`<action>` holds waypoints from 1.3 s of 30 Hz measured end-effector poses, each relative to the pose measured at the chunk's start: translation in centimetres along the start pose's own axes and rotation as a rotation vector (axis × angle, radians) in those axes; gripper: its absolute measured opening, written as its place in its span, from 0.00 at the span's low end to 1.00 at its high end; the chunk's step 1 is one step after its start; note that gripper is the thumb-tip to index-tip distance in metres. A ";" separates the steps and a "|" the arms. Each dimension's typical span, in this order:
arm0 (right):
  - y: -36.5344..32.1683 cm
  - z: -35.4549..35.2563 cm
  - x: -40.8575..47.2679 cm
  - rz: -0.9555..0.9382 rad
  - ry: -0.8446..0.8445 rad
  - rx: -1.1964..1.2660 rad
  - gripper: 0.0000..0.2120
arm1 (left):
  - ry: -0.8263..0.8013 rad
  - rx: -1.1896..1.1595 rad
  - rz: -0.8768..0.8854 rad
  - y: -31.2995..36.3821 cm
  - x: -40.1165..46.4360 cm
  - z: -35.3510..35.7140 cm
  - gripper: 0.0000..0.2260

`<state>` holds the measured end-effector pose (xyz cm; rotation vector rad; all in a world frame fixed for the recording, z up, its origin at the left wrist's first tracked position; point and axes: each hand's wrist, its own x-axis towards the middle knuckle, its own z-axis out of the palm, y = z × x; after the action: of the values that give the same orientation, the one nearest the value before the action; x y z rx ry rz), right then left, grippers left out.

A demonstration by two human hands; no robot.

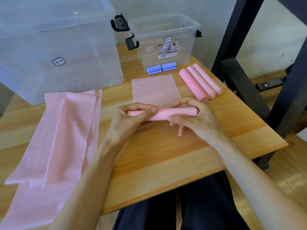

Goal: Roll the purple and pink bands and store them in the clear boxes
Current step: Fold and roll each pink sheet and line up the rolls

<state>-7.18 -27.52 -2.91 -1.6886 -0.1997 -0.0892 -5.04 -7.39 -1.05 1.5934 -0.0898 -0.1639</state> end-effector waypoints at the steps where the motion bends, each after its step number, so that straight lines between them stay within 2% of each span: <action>1: 0.1 -0.1 0.0 -0.002 0.002 -0.013 0.20 | 0.006 -0.004 -0.010 -0.1 0.1 0.0 0.10; 6: 0.1 0.1 0.0 -0.020 -0.012 0.013 0.16 | -0.010 -0.017 -0.022 0.0 0.0 -0.1 0.12; 13: 0.1 0.0 0.1 0.028 -0.008 0.063 0.15 | -0.026 -0.005 0.011 0.1 -0.1 0.0 0.07; 17: 0.1 0.0 0.0 -0.012 -0.007 0.003 0.21 | 0.000 -0.066 -0.046 0.1 0.0 0.0 0.09; 22: 0.1 0.1 0.0 -0.030 -0.019 0.076 0.12 | -0.009 -0.071 -0.049 0.0 0.0 -0.1 0.13; 26: 0.1 -0.1 0.1 -0.002 0.003 0.079 0.10 | -0.027 -0.020 -0.008 0.2 -0.1 0.0 0.11; 29: 0.1 -0.1 0.1 0.002 0.003 0.050 0.13 | -0.016 -0.010 -0.010 0.1 0.0 0.0 0.10; 33: 0.1 -0.1 0.0 -0.011 -0.015 0.000 0.21 | -0.007 -0.063 -0.091 0.1 0.0 0.0 0.10; 36: 0.1 0.0 0.0 -0.044 -0.034 0.034 0.17 | -0.020 -0.052 -0.105 0.2 -0.1 0.0 0.12; 39: 0.1 0.0 0.0 -0.019 -0.015 0.088 0.11 | -0.027 -0.070 -0.061 0.2 -0.1 0.0 0.10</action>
<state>-7.13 -27.52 -3.00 -1.6005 -0.2277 -0.0809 -5.13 -7.35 -0.80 1.5255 -0.0562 -0.2337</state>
